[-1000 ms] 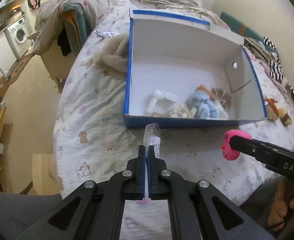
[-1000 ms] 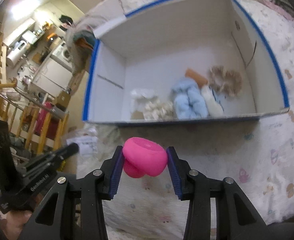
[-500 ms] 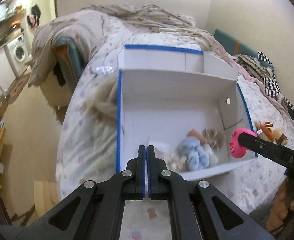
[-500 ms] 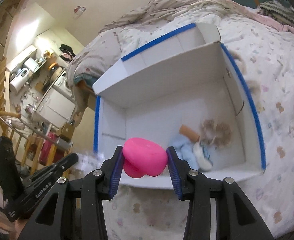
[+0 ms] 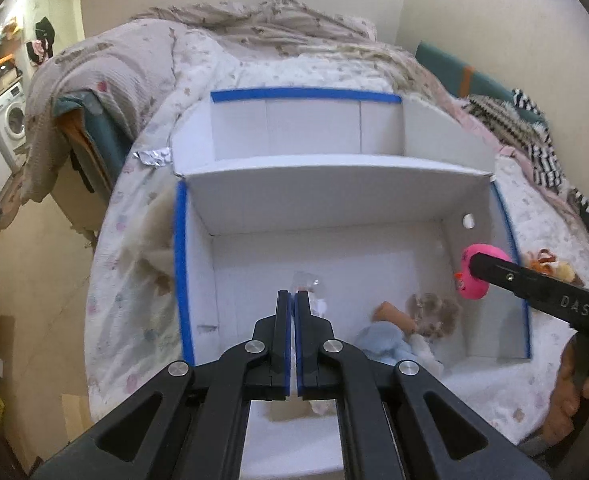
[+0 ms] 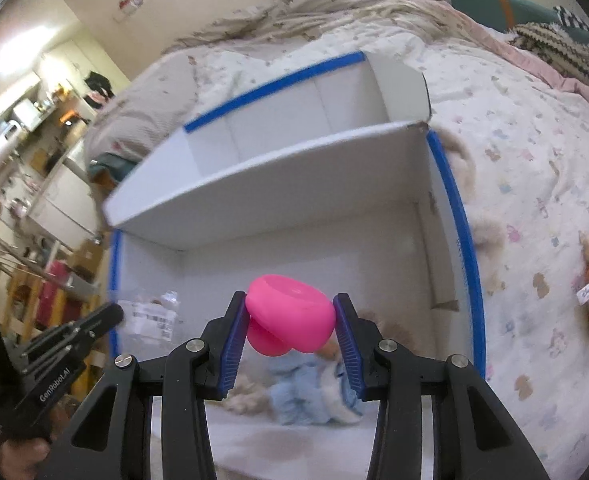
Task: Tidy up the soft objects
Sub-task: 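Carry the pink item into the box with the right gripper while the left gripper carries the clear packet, then open the right gripper to drop the pink item while the left gripper releases the clear packet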
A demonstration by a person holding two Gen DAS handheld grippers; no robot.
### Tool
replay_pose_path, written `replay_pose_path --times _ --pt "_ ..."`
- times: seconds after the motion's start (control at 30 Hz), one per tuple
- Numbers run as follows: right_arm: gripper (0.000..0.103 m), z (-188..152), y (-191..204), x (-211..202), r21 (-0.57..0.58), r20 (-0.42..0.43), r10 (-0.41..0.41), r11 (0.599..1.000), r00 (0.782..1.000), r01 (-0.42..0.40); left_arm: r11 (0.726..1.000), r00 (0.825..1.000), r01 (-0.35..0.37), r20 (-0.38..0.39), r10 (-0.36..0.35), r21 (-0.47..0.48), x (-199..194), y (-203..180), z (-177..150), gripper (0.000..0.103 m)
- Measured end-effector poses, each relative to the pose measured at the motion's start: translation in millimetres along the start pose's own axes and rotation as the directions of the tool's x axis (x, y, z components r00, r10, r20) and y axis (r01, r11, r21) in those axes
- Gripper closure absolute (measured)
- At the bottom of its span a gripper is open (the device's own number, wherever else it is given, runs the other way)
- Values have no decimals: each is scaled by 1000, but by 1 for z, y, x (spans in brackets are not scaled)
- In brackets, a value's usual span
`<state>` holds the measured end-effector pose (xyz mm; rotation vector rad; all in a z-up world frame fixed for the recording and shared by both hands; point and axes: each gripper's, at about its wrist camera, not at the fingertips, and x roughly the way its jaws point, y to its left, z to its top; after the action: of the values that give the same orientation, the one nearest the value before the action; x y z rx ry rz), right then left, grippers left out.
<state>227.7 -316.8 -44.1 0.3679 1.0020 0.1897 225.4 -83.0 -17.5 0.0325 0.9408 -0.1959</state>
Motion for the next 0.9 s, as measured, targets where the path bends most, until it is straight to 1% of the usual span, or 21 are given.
replay_pose_path --times 0.1,0.13,0.2,0.23,0.37,0.57,0.67,0.8,0.83,0.87,0.9 --pt "58 2 -7 17 8 -28 -23 1000 999 23 1000 1000 -8 -10 8 8 20 0 0 101" --pt "58 3 -8 22 7 -35 -29 1000 999 29 1000 1000 6 -17 -6 -2 27 2 0 101" --pt "58 3 -10 32 -2 -47 -46 999 998 46 997 997 64 -31 -65 -52 39 8 1 101" --pt "58 3 -10 35 -7 -48 -55 998 997 55 996 997 65 -41 -68 -60 45 10 0 101" --pt "58 5 -16 46 12 -55 -66 998 996 67 998 998 14 -58 -18 -58 61 13 0 101" --pt "58 11 -18 52 6 -34 -101 995 994 102 999 998 -35 -46 34 -28 67 15 2 101" --pt "58 14 -23 52 34 -27 -96 995 995 97 998 998 -19 -60 15 -66 69 20 3 101" --pt "58 15 -21 50 22 -12 -113 993 993 114 998 998 -18 -57 15 -65 66 18 2 101" --pt "56 15 -22 49 30 -3 -107 994 994 107 998 998 -18 -56 14 -66 66 17 2 101" --pt "52 14 -22 48 39 2 -104 994 995 103 998 998 -18 -61 14 -66 66 16 1 101" --pt "51 15 -22 47 44 4 -93 995 996 93 998 998 -18 -64 14 -64 65 15 1 101"
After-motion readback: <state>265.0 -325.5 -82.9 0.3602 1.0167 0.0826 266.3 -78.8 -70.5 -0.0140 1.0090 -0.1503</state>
